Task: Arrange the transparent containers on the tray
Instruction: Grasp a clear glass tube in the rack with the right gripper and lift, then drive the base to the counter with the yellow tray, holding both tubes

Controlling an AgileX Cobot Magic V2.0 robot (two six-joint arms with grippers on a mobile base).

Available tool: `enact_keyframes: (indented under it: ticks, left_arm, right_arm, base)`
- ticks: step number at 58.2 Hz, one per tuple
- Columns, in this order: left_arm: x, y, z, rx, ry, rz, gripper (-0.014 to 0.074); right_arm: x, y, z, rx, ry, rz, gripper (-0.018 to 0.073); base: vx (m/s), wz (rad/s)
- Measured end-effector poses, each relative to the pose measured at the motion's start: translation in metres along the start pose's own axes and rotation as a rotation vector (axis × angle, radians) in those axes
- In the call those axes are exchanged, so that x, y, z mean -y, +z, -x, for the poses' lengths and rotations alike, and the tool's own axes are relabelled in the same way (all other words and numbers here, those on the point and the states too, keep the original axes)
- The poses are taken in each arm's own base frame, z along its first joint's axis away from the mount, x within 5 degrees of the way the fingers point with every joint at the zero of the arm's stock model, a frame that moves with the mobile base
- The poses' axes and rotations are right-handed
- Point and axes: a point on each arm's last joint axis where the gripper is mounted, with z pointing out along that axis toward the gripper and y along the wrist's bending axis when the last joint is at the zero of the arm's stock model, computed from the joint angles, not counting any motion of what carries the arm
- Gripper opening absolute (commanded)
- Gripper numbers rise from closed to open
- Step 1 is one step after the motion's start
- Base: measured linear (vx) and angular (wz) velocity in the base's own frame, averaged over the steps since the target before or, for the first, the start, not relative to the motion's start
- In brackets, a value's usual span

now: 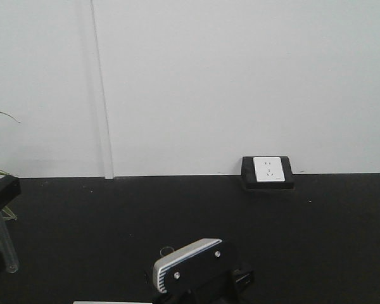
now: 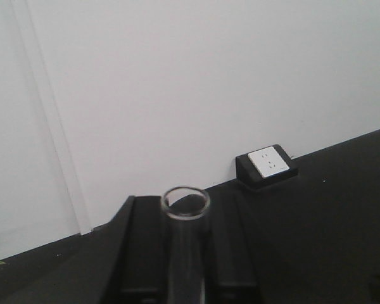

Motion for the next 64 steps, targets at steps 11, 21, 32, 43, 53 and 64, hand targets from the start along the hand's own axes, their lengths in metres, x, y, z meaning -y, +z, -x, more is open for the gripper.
enact_keyframes:
  ticks: [11, 21, 32, 43, 53, 64]
  left_arm:
    - [0.000, 0.000, 0.000, 0.000, 0.000, 0.000, 0.0083]
    - [0.000, 0.000, 0.000, 0.000, 0.000, 0.000, 0.0083]
    - [0.000, 0.000, 0.000, -0.002, 0.000, 0.000, 0.0083]
    - [0.000, 0.000, -0.001, -0.008, 0.000, 0.001, 0.0083]
    - [0.000, 0.000, -0.001, -0.008, 0.000, 0.001, 0.0083]
    - [0.000, 0.000, -0.001, -0.008, 0.000, 0.001, 0.0083]
  right_arm:
    - [0.003, -0.018, 0.033, 0.030, 0.053, 0.029, 0.0139]
    - [0.007, -0.036, 0.055, 0.050, 0.082, 0.049, 0.0145]
    - [0.020, -0.061, 0.082, 0.108, 0.109, 0.022, 0.0155]
    - [0.039, -0.093, 0.109, 0.122, 0.083, -0.061, 0.0163]
    - [0.060, -0.122, 0.117, 0.087, 0.013, -0.165, 0.0167]
    - [0.068, -0.139, 0.125, 0.127, -0.025, -0.188, 0.0170]
  base:
    - [0.00, 0.00]
    - [0.00, 0.00]
    - [0.00, 0.00]
    - [0.00, 0.00]
    - [0.00, 0.00]
    - [0.00, 0.00]
